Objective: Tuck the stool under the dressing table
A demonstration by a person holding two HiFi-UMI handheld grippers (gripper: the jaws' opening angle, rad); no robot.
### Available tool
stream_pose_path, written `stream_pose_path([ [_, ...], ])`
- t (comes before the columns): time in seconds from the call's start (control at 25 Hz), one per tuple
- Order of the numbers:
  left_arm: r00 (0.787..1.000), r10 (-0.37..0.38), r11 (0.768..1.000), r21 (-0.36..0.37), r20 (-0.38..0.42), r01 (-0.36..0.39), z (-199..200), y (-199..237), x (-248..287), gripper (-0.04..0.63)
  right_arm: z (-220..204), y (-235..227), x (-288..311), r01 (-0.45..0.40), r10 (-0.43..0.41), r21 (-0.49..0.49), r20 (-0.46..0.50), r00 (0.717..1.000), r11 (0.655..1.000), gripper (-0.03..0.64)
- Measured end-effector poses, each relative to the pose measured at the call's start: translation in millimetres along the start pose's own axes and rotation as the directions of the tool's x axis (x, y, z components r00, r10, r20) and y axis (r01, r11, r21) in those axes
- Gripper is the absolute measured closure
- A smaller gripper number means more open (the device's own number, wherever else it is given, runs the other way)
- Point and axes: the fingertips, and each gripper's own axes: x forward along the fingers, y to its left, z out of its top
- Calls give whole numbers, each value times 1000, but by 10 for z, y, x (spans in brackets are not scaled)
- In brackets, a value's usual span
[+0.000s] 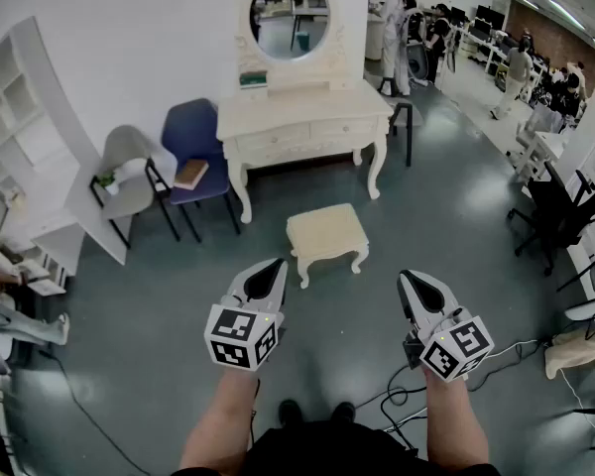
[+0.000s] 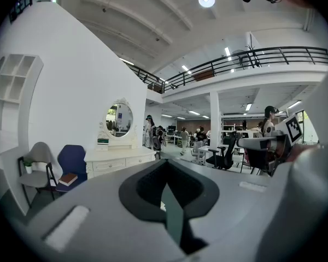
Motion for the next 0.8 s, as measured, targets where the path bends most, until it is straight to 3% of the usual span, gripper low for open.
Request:
stream_pose_path([
  [0.4,1000,16,1000,14,-18,-16,-86,-244,-29,575,-28,-155,-337,17,-18,18,26,999,1000,615],
  [0.8,1000,15,999,31,-1,-15,-10,-665,-15,575,2,-463,-802,16,-26,120,83,996,993,612],
])
